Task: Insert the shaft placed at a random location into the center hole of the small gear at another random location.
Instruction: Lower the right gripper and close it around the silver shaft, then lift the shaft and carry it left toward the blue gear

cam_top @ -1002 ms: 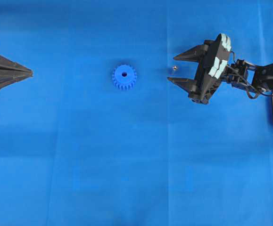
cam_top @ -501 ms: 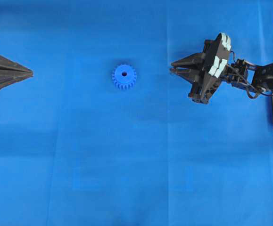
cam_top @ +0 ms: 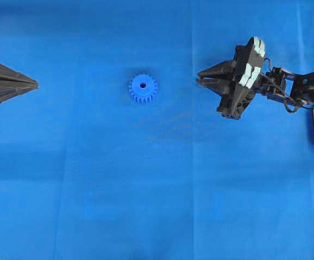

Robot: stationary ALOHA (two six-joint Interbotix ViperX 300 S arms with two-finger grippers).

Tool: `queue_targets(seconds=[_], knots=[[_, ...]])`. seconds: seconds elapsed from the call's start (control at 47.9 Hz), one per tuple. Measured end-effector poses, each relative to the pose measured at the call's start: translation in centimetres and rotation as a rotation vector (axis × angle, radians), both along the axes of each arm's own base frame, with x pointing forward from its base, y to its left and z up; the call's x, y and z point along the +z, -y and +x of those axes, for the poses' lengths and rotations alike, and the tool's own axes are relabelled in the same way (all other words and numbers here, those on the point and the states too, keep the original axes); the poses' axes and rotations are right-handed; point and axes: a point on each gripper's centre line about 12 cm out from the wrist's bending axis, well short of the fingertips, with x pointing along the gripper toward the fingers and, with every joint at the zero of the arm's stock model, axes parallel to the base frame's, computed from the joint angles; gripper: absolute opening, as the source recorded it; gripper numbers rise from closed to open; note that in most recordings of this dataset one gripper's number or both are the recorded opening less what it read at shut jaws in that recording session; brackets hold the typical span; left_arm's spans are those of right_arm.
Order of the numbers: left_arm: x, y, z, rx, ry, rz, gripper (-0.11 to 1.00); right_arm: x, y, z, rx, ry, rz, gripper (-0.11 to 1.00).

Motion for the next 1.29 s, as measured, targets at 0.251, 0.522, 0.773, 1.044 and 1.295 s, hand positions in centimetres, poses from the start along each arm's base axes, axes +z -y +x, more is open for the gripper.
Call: queue_targets(seconds=[0.251, 0.522, 0.773, 1.044, 1.295], knots=[[0.0, 0.0, 0.0, 0.0, -0.003, 0.0, 0.0, 3.7, -0.2, 0.1, 0.025, 0.028, -0.027, 0.02], [0.0, 0.0, 0.0, 0.0, -0.003, 0.0, 0.0, 5.5, -0.3, 0.2, 0.046, 0.019, -0.041, 0.02], [0.0, 0.0, 0.0, 0.0, -0.005, 0.0, 0.0, 5.5, -0.3, 0.3, 0.047, 0.015, -0.04, 0.02], [0.0, 0.0, 0.0, 0.0, -0.005, 0.0, 0.0, 5.7, 0.0, 2.5, 0.053, 0.019, -0.04, 0.02], [0.0, 0.0, 0.0, 0.0, -0.005, 0.0, 0.0, 6.0, -0.3, 6.9, 0.093, 0.018, -0.044, 0.02]])
